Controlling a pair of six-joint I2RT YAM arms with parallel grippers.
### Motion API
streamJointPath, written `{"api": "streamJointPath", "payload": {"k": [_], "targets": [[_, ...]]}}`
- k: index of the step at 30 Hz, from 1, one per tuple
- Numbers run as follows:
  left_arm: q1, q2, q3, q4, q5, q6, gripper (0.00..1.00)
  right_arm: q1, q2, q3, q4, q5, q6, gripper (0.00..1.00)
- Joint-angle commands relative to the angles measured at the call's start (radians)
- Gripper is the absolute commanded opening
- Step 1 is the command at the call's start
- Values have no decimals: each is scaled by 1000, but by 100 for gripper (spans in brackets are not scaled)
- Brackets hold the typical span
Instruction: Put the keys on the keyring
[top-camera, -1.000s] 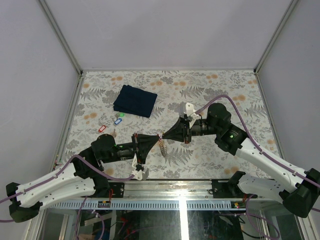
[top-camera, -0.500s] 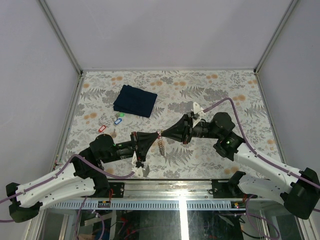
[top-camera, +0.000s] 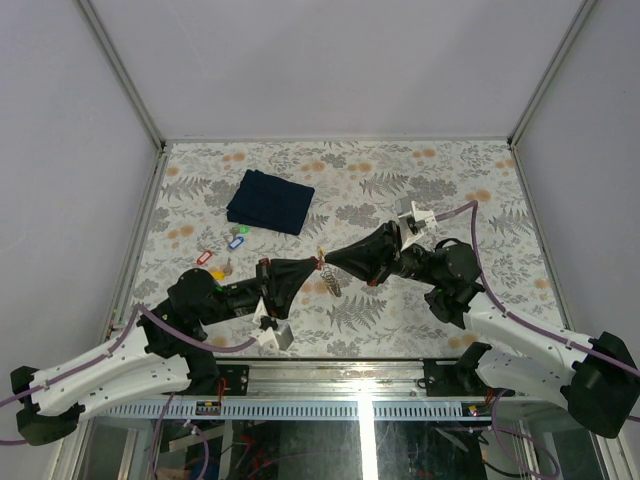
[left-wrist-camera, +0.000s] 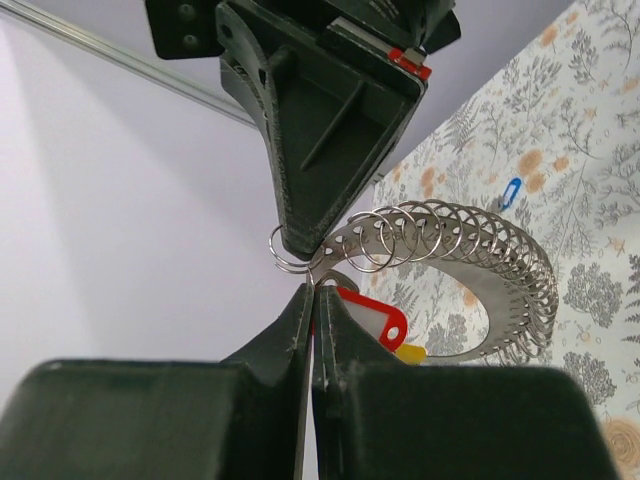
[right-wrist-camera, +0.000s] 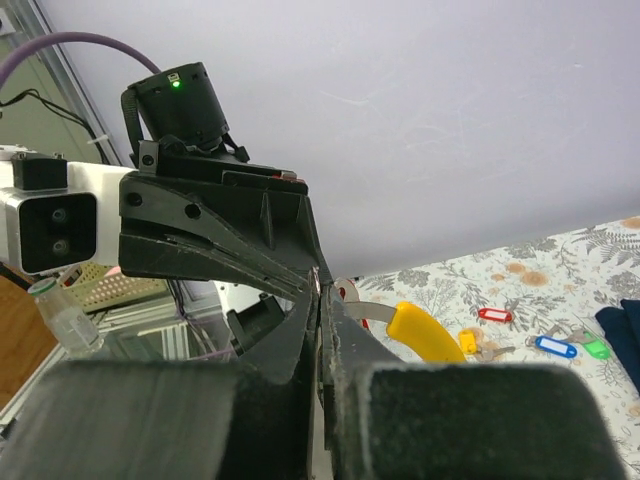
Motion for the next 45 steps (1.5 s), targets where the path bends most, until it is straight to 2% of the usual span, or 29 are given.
{"api": "streamJointPath", "payload": {"k": [1,18,30,37,45], "targets": [[2,-19,31,30,41,-62,0,-8,-29,8,214,127,58,0],[1,-34,39,146,110,-268,10,-7,-57,23,287,74,73,0],[1,-57,4,456,195,-548,14,-7,-27,81,326,-120,35,0],[1,-15,7,486,220,-586,16,-8,-30,101,275,-122,-23,0],[0,42,-14,600,155,-675,16,-8,-38,92,306,-103,-76,0]]}}
